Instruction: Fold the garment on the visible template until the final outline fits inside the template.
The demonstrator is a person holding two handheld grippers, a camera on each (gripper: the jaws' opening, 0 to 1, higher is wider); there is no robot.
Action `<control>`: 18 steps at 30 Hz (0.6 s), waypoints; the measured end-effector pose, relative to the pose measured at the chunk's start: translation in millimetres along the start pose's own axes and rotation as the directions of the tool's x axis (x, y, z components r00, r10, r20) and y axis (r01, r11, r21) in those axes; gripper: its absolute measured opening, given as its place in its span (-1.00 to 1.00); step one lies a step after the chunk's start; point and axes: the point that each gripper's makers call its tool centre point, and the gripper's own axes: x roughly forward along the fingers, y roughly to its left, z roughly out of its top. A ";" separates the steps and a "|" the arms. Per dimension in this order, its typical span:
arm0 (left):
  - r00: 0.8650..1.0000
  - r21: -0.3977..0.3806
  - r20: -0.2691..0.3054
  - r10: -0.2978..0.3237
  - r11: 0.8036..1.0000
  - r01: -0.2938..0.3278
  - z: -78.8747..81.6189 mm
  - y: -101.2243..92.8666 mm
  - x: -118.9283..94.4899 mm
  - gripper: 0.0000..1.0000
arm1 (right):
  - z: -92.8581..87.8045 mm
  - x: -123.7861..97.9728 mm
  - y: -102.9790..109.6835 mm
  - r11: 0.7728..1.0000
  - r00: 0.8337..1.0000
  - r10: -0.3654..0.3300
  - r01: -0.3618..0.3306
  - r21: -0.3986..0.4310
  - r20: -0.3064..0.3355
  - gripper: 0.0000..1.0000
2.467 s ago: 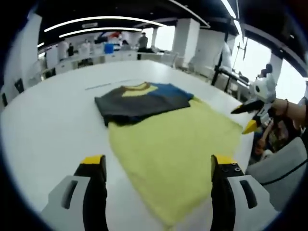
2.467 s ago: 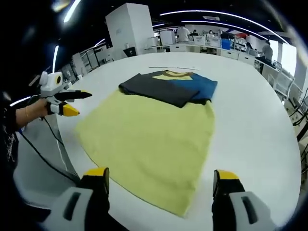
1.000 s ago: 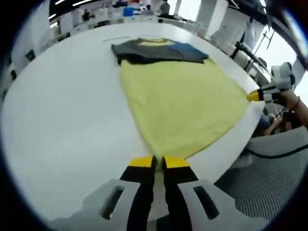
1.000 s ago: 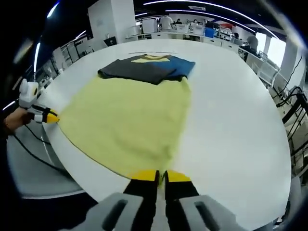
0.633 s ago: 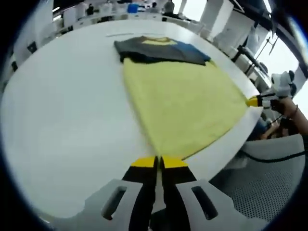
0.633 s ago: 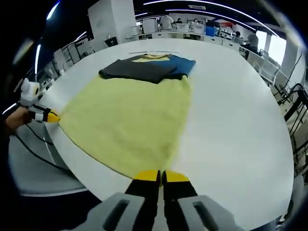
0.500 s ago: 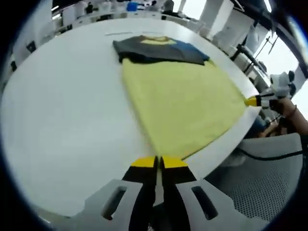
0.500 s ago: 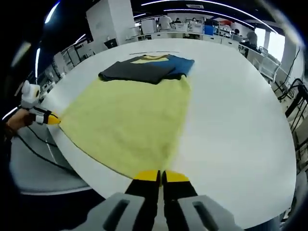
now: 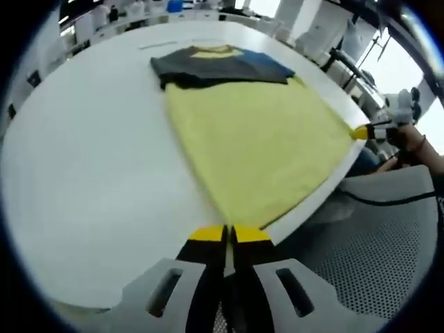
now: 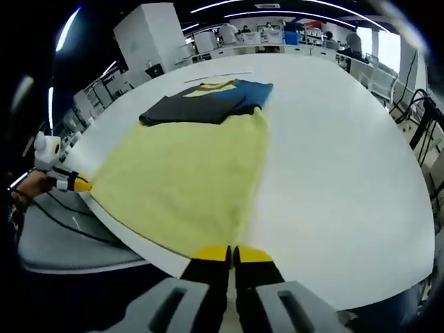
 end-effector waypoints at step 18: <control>0.999 -0.005 -0.038 -0.037 0.999 0.037 -15.7 -17.1 -14.5 -1.00 | -18.7 -14.4 8.8 0.999 1.000 -0.018 0.017 -0.049 -0.018 -1.00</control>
